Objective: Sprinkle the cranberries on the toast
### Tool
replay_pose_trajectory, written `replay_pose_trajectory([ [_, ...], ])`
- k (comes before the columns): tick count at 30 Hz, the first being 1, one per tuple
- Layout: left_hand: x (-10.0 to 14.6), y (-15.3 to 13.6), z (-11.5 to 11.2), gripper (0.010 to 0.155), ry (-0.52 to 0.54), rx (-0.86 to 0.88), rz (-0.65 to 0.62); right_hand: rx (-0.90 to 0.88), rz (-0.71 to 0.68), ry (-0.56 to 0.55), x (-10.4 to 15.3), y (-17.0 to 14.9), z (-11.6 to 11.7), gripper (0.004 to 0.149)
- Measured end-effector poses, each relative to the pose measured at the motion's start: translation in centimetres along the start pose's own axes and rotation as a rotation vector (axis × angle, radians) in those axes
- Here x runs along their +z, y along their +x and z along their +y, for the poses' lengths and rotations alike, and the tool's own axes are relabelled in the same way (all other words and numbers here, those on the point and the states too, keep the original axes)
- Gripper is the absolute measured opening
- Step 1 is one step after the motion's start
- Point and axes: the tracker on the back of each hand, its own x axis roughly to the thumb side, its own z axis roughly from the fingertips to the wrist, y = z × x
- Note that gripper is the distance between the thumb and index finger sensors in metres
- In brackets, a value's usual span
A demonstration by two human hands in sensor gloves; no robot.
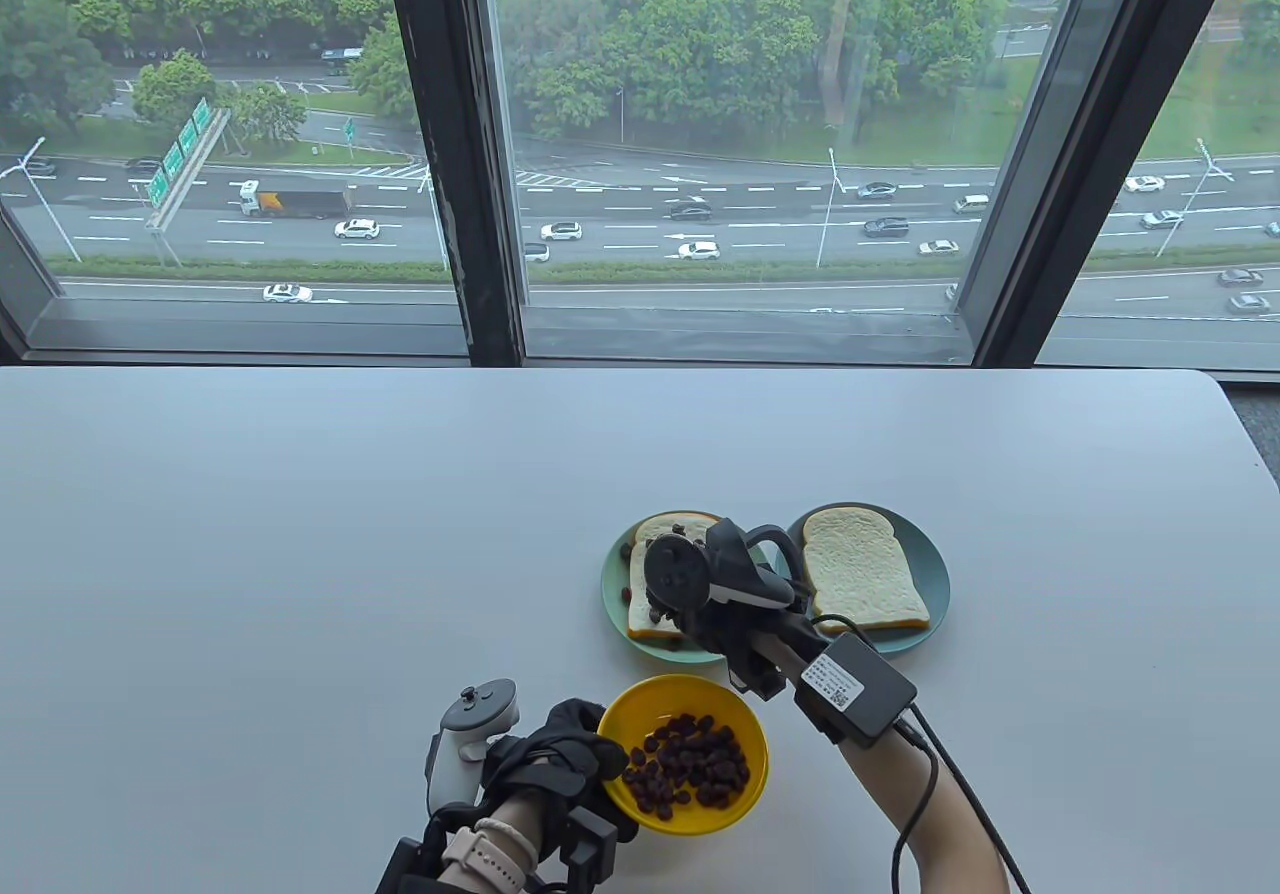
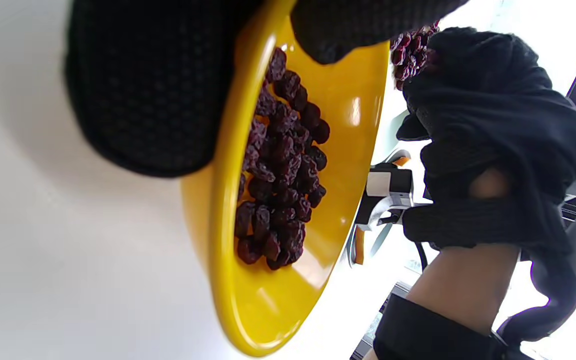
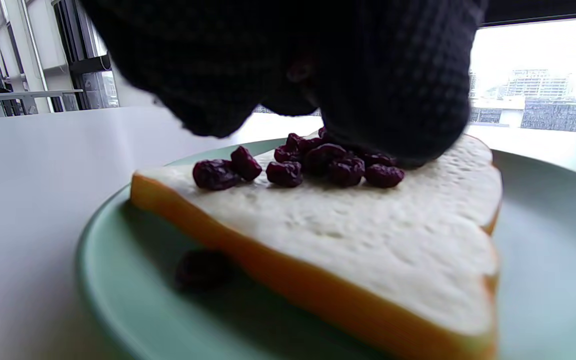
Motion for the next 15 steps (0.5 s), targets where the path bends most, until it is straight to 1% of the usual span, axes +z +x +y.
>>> replay_pose_trajectory([
  [3, 0.0, 0.0, 0.1, 0.061, -0.003, 0.001, -0.001, 0.028, 0.020, -0.002, -0.6, -0.3, 1.3, 0.041],
  [6, 0.0, 0.0, 0.1, 0.061, -0.006, 0.005, -0.003, 0.099, 0.021, -0.036, -0.3, -0.3, 1.7, 0.041],
  [8, 0.0, 0.0, 0.0, 0.061, -0.007, 0.004, -0.001, 0.125, 0.010, -0.018, 0.0, -0.3, 1.8, 0.043],
  [12, 0.0, 0.0, 0.0, 0.061, -0.007, -0.002, 0.002, 0.125, -0.005, 0.009, 0.7, -0.5, 1.8, 0.048],
  [15, 0.0, 0.0, 0.0, 0.061, -0.005, -0.001, 0.002, 0.136, -0.018, 0.021, 1.7, -0.9, 1.1, 0.052],
])
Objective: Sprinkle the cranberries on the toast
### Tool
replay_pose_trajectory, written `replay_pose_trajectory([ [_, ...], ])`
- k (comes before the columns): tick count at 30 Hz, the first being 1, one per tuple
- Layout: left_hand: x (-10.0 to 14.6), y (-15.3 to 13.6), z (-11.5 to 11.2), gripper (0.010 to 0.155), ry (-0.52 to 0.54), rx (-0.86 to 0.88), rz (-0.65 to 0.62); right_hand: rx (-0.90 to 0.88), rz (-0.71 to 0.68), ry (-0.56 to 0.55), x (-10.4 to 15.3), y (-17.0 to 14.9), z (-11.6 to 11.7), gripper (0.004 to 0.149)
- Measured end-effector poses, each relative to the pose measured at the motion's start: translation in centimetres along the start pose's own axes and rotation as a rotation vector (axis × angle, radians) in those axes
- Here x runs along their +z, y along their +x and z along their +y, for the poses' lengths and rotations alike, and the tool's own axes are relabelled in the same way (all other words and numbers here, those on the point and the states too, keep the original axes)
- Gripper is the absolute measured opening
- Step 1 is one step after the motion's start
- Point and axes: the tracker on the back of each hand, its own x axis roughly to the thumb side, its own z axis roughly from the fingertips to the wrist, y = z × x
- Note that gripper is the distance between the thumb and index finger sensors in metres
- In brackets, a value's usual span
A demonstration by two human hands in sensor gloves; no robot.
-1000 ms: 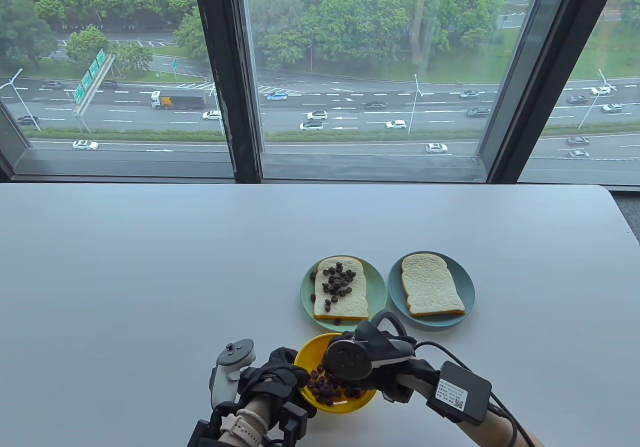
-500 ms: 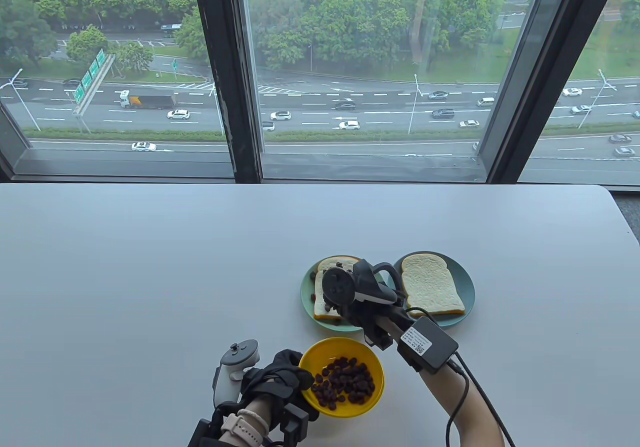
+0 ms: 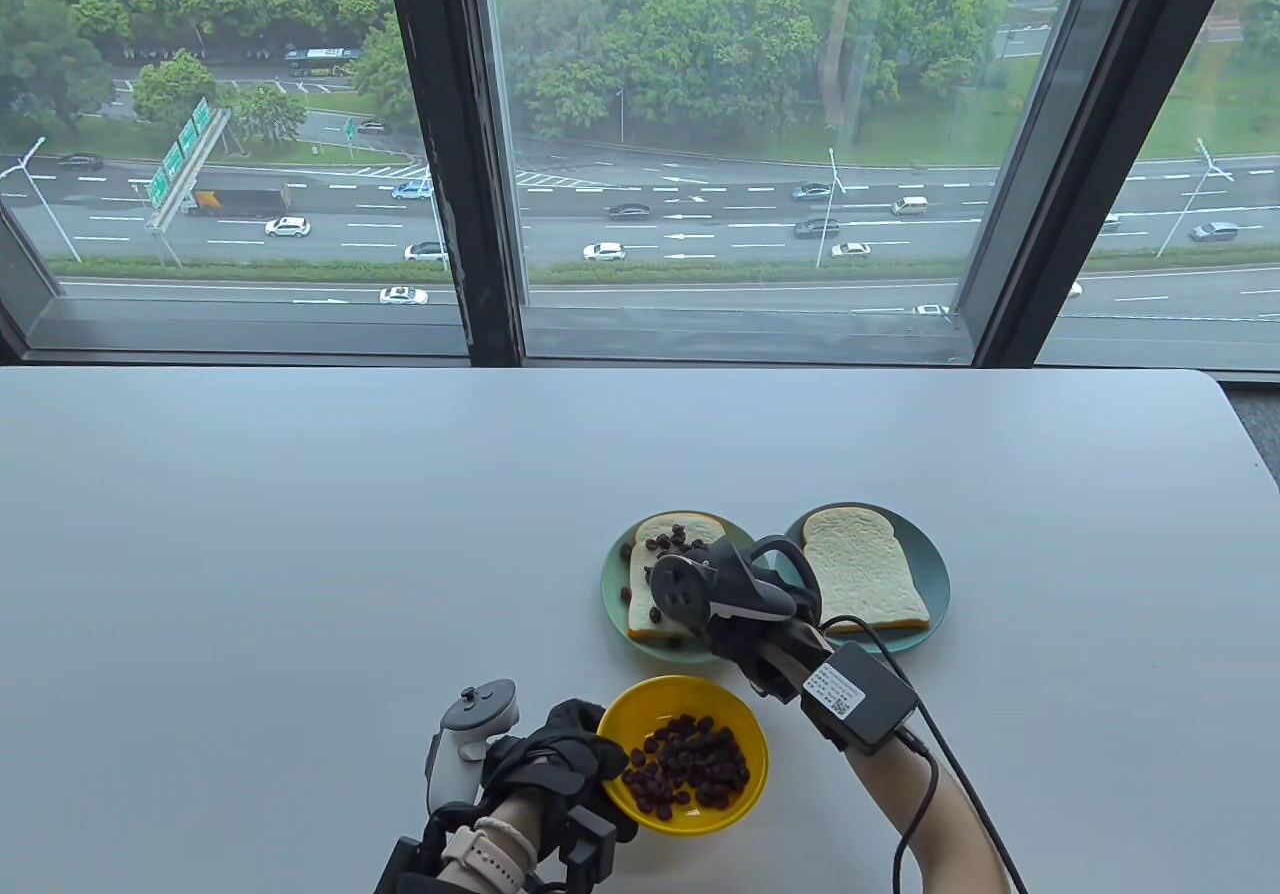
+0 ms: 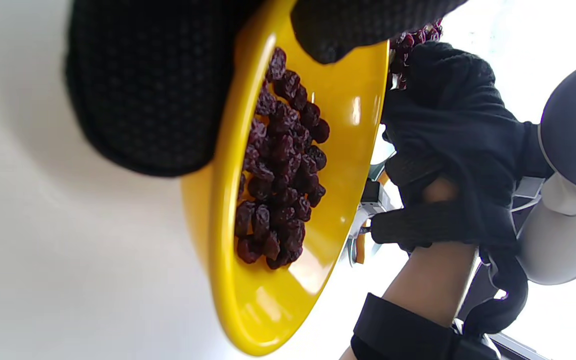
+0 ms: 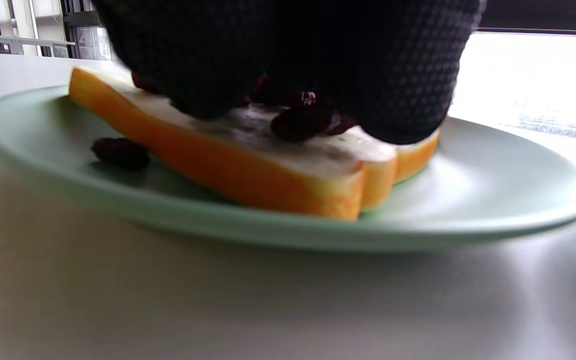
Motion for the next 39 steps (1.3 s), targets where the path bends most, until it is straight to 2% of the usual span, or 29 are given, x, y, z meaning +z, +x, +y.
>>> replay_pose_trajectory([
  [8, 0.0, 0.0, 0.0, 0.061, 0.014, 0.006, -0.001, -0.119, -0.034, -0.040, 4.2, -1.4, -3.8, 0.060],
  [11, 0.0, 0.0, 0.0, 0.061, 0.015, 0.008, -0.005, -0.185, -0.091, -0.037, 5.9, -0.9, -4.9, 0.062],
  [14, -0.1, 0.0, -0.1, 0.061, 0.016, 0.012, -0.009, -0.229, -0.191, 0.027, 7.4, 0.7, -5.4, 0.065],
  [20, 0.0, 0.0, -0.1, 0.061, 0.015, 0.029, -0.031, -0.191, -0.361, 0.176, 9.1, 4.5, -5.1, 0.072],
  [24, 0.2, 0.3, -0.1, 0.061, 0.018, 0.048, -0.067, -0.122, -0.388, 0.390, 9.4, 5.9, -3.4, 0.088],
  [28, 0.3, 0.3, -0.1, 0.062, 0.040, -0.007, -0.067, -0.091, -0.406, 0.442, 9.3, 6.8, -2.0, 0.088],
  [29, 0.3, 0.3, -0.2, 0.062, 0.037, 0.002, -0.065, -0.064, -0.400, 0.435, 9.2, 7.0, -1.8, 0.087],
  [31, 0.2, 0.3, -0.2, 0.062, 0.032, 0.029, -0.059, 0.062, -0.396, 0.336, 9.1, 7.6, -1.5, 0.081],
  [34, 0.1, 0.2, -0.2, 0.062, 0.034, 0.012, -0.062, 0.131, -0.400, 0.227, 9.1, 8.6, -1.6, 0.074],
  [36, 0.1, 0.0, -0.3, 0.062, 0.015, 0.041, -0.056, 0.142, -0.376, 0.117, 9.1, 9.0, -1.8, 0.055],
  [39, 0.1, -0.1, -0.2, 0.062, 0.016, 0.056, -0.061, 0.191, -0.393, 0.069, 9.3, 9.2, -2.0, 0.047],
])
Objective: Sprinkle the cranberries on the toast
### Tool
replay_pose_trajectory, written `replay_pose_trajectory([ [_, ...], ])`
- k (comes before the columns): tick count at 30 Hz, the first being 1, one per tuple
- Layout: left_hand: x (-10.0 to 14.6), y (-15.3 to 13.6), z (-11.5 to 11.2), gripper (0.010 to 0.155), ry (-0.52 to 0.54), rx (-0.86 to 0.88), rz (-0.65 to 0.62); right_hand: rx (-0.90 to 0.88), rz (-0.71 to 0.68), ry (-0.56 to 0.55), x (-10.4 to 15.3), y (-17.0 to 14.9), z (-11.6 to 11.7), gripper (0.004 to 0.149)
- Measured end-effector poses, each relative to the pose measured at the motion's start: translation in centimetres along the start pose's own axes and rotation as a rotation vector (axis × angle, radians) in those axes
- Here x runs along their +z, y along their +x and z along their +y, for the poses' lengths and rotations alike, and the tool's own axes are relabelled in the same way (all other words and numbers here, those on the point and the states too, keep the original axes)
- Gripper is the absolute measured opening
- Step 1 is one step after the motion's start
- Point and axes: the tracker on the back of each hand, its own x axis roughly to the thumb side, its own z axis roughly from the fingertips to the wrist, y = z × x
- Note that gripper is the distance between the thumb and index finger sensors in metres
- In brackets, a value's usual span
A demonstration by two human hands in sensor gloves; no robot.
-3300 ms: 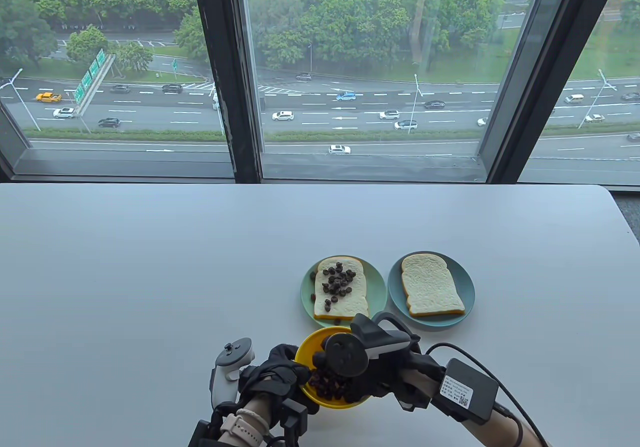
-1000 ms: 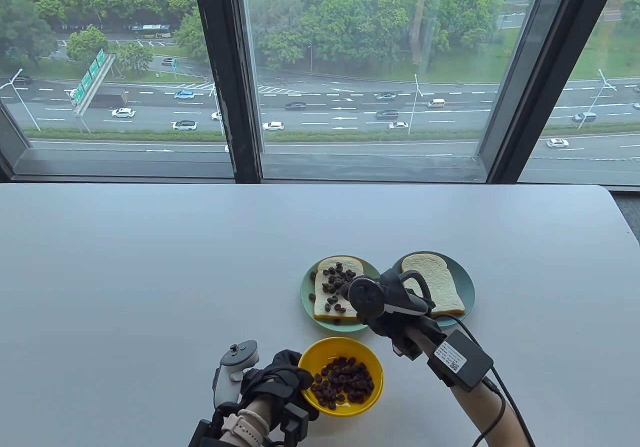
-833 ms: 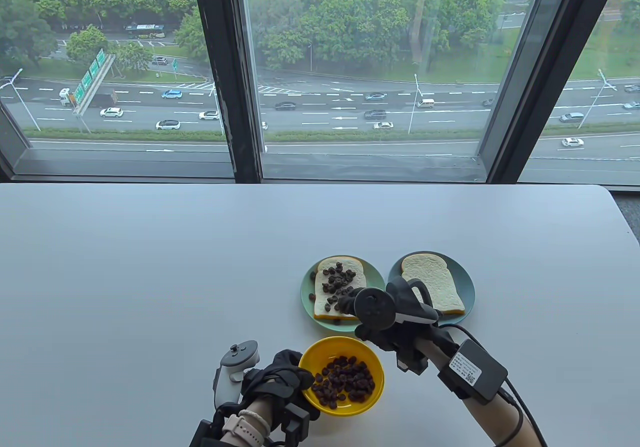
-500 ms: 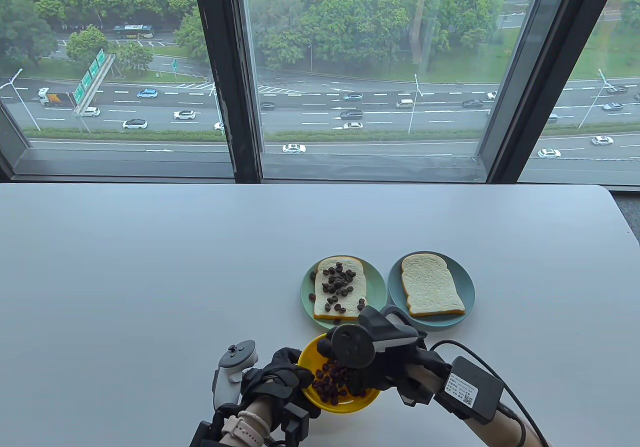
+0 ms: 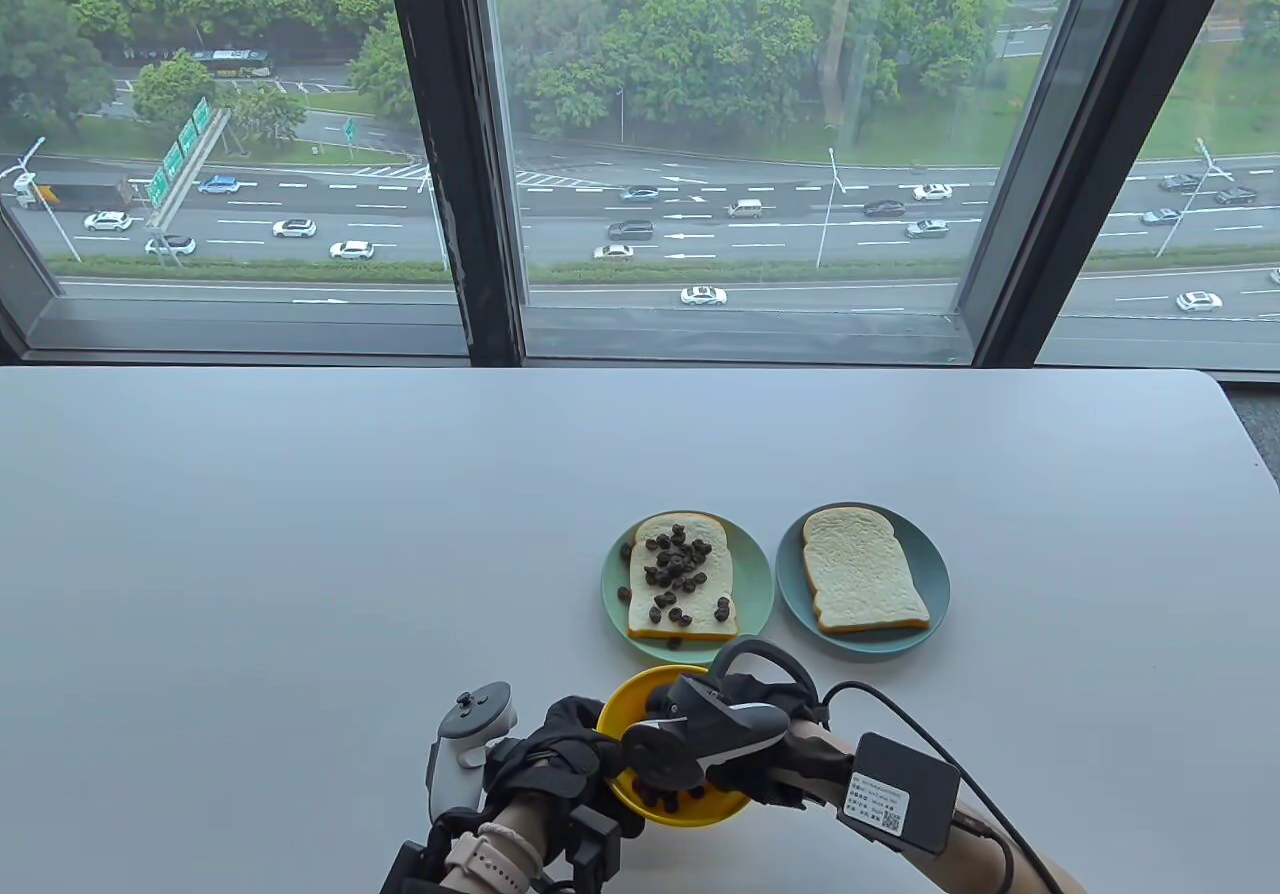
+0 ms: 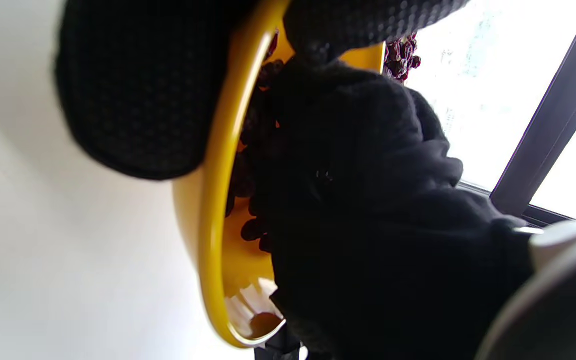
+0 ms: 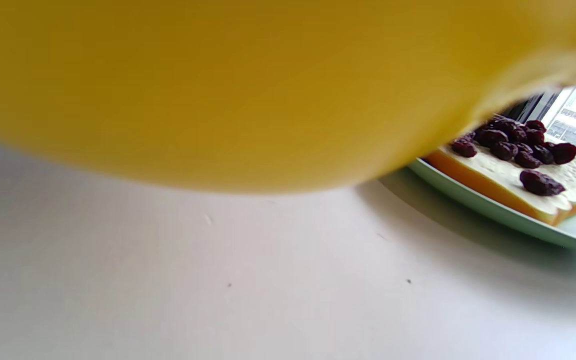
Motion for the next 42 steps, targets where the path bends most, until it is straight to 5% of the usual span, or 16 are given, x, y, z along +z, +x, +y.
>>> replay_pose_trajectory([
  [12, 0.0, -0.1, 0.2, 0.061, 0.026, -0.075, 0.040, -0.172, 0.026, -0.185, 2.1, -2.4, -2.3, 0.037],
  [17, -0.2, 0.0, -0.2, 0.061, -0.002, -0.089, 0.041, -0.267, 0.178, -0.234, 1.3, -6.5, -3.7, 0.038],
  [23, -0.3, 0.2, -0.4, 0.061, -0.017, -0.100, 0.038, -0.332, 0.418, -0.179, -3.0, -11.6, -1.2, 0.036],
  [30, -0.2, 0.2, 0.0, 0.061, -0.014, -0.090, 0.041, -0.389, 0.533, -0.112, -6.5, -13.4, 3.2, 0.037],
  [42, -0.2, 0.2, 0.1, 0.061, -0.011, -0.092, 0.042, -0.407, 0.524, -0.117, -4.7, -13.8, 2.7, 0.048],
])
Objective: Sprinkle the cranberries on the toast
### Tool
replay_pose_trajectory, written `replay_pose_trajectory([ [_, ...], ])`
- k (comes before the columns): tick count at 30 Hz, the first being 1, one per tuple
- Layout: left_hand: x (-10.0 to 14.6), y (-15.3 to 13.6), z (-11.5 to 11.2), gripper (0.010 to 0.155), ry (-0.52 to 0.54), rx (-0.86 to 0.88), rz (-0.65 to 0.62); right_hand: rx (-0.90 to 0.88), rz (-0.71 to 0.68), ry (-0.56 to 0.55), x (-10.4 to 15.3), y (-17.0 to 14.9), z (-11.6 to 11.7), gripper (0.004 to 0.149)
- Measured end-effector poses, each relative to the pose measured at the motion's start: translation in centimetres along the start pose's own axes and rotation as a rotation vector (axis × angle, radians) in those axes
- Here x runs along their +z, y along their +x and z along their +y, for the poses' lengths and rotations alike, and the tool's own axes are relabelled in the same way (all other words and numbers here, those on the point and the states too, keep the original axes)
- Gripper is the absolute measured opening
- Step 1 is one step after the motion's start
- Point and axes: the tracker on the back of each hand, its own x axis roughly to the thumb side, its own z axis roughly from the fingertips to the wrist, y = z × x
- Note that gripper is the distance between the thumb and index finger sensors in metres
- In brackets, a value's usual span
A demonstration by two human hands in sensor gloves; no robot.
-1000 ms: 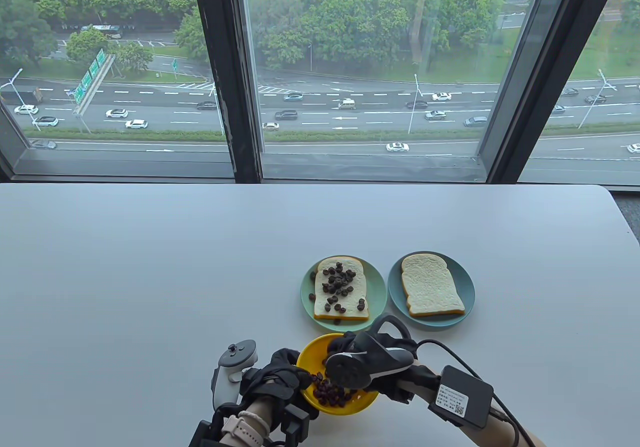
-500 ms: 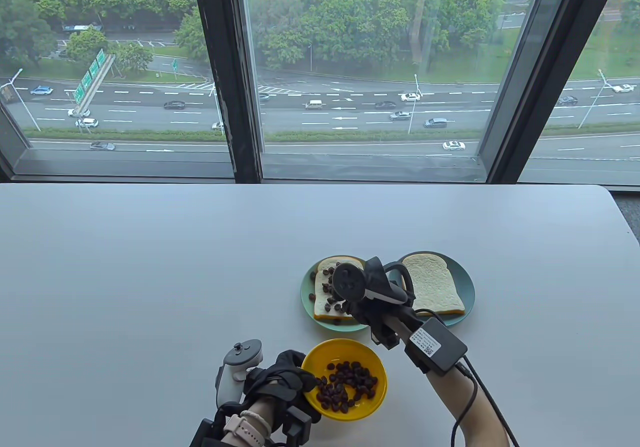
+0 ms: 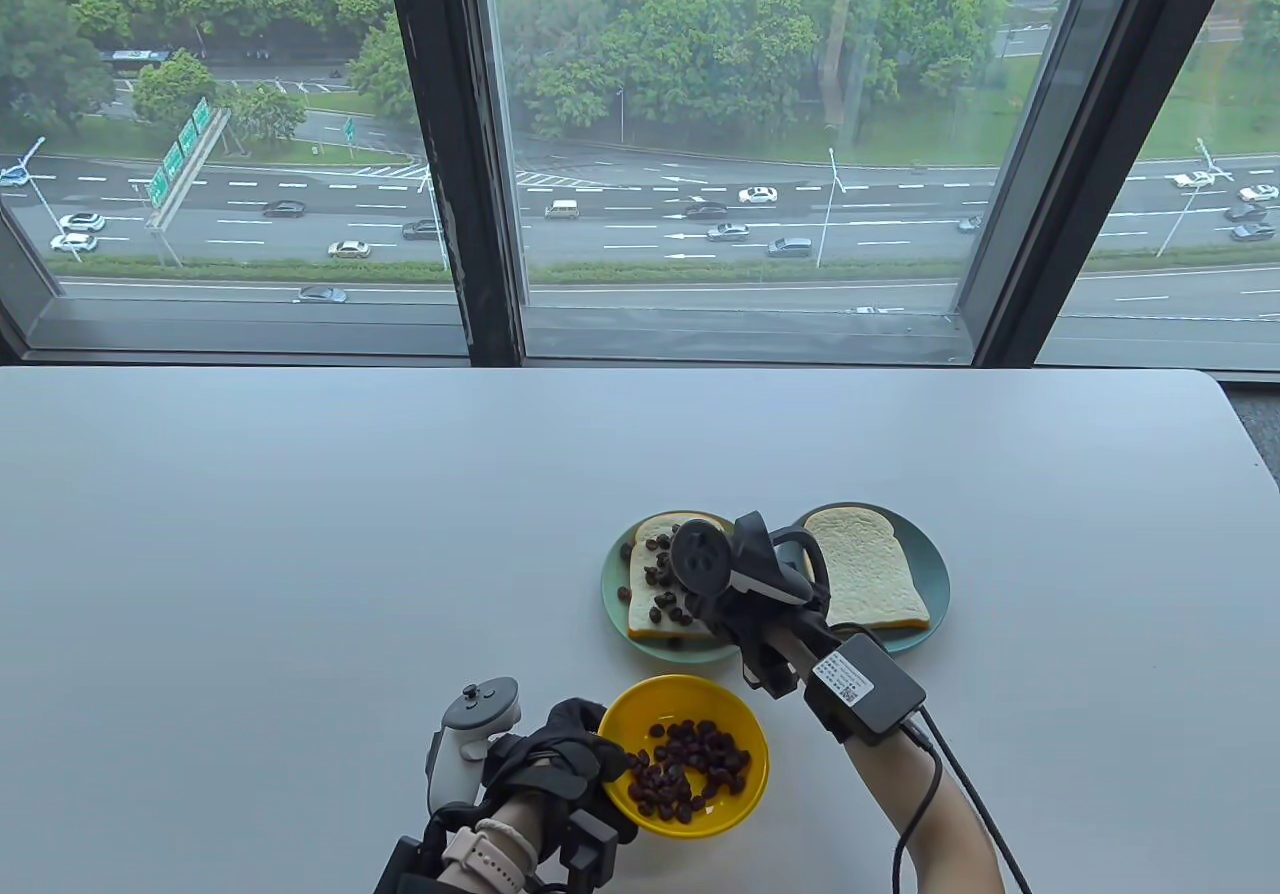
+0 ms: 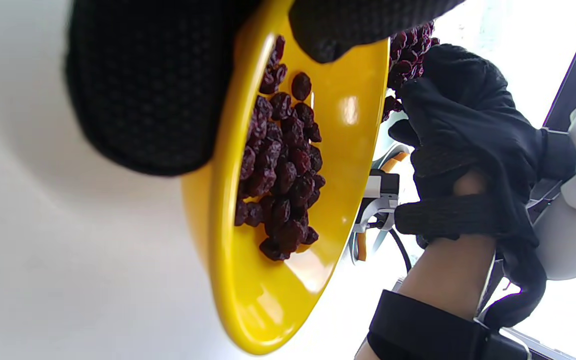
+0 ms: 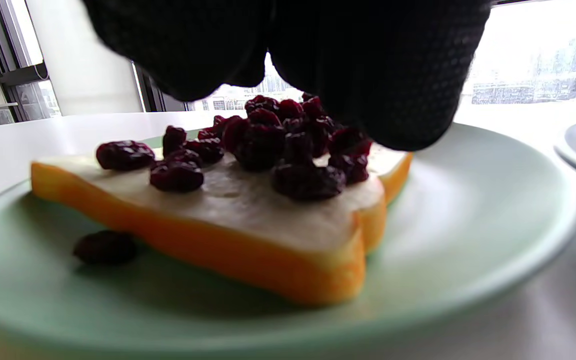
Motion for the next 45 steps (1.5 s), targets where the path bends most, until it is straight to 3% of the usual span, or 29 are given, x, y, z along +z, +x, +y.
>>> replay_pose_trajectory([
  [8, 0.0, 0.0, -0.1, 0.061, 0.008, 0.006, -0.005, -0.123, -0.078, -0.024, 4.6, -0.8, -3.4, 0.052],
  [13, -0.1, 0.0, -0.3, 0.061, 0.008, 0.012, -0.017, -0.221, -0.194, 0.050, 8.4, 0.6, -4.5, 0.058],
  [19, 0.0, 0.0, -0.6, 0.061, 0.002, 0.036, -0.032, -0.154, -0.353, 0.234, 12.5, 4.0, -3.1, 0.070],
  [23, 0.0, 0.0, -1.0, 0.061, 0.003, 0.056, -0.042, -0.033, -0.367, 0.274, 13.4, 5.1, -2.0, 0.077],
  [27, -0.1, -0.1, -1.6, 0.059, -0.007, 0.075, -0.034, -0.055, -0.315, 0.378, 13.6, 6.1, -0.3, 0.091],
  [29, 0.0, -0.3, -1.6, 0.059, 0.013, 0.056, -0.020, -0.036, -0.301, 0.429, 13.6, 6.8, 0.5, 0.091],
  [33, 0.3, -0.7, -1.8, 0.059, 0.002, 0.096, -0.013, 0.109, -0.304, 0.390, 13.4, 8.1, 1.3, 0.086],
  [37, 0.4, -0.6, -2.1, 0.059, -0.010, 0.078, -0.019, 0.247, -0.352, 0.261, 13.7, 9.4, 1.3, 0.074],
  [40, 0.3, -0.7, -2.7, 0.058, -0.041, 0.078, -0.019, 0.245, -0.338, 0.177, 14.3, 9.9, 0.8, 0.059],
  [43, 0.2, -0.9, -3.0, 0.058, -0.048, 0.064, -0.010, 0.248, -0.365, 0.244, 14.0, 9.3, 1.2, 0.054],
  [45, 0.1, -1.1, -3.1, 0.058, -0.054, 0.087, -0.001, 0.236, -0.371, 0.225, 14.2, 9.3, 1.0, 0.051],
])
